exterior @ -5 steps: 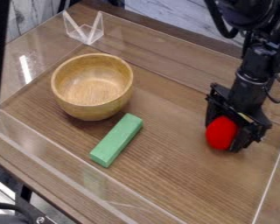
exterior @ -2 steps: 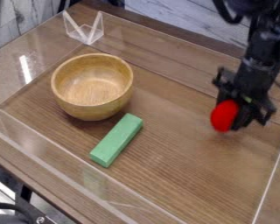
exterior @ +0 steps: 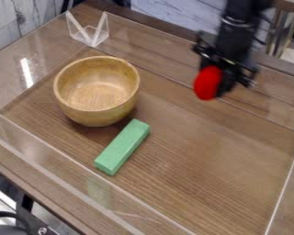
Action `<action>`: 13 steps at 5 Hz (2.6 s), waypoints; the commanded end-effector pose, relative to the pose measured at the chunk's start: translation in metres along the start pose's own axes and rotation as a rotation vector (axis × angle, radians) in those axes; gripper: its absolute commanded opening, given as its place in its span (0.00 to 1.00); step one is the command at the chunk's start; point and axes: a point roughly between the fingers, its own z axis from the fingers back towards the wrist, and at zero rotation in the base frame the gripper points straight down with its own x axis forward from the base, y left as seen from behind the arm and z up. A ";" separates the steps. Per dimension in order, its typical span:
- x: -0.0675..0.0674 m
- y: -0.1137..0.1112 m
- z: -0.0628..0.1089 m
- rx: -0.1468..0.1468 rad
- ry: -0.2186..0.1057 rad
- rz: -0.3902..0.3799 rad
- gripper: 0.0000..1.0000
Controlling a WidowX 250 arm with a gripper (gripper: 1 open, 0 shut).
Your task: Move the red fruit to the left
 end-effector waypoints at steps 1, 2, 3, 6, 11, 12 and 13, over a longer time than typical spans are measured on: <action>-0.002 0.050 0.016 0.027 -0.069 0.100 0.00; 0.003 0.088 0.023 0.028 -0.072 0.174 0.00; 0.001 0.114 0.027 0.034 -0.081 0.216 0.00; -0.004 0.118 0.003 0.024 -0.063 0.362 0.00; -0.004 0.128 0.002 -0.044 -0.079 0.316 0.00; -0.006 0.130 0.006 -0.055 -0.081 0.346 0.00; -0.006 0.133 0.007 -0.066 -0.081 0.364 0.00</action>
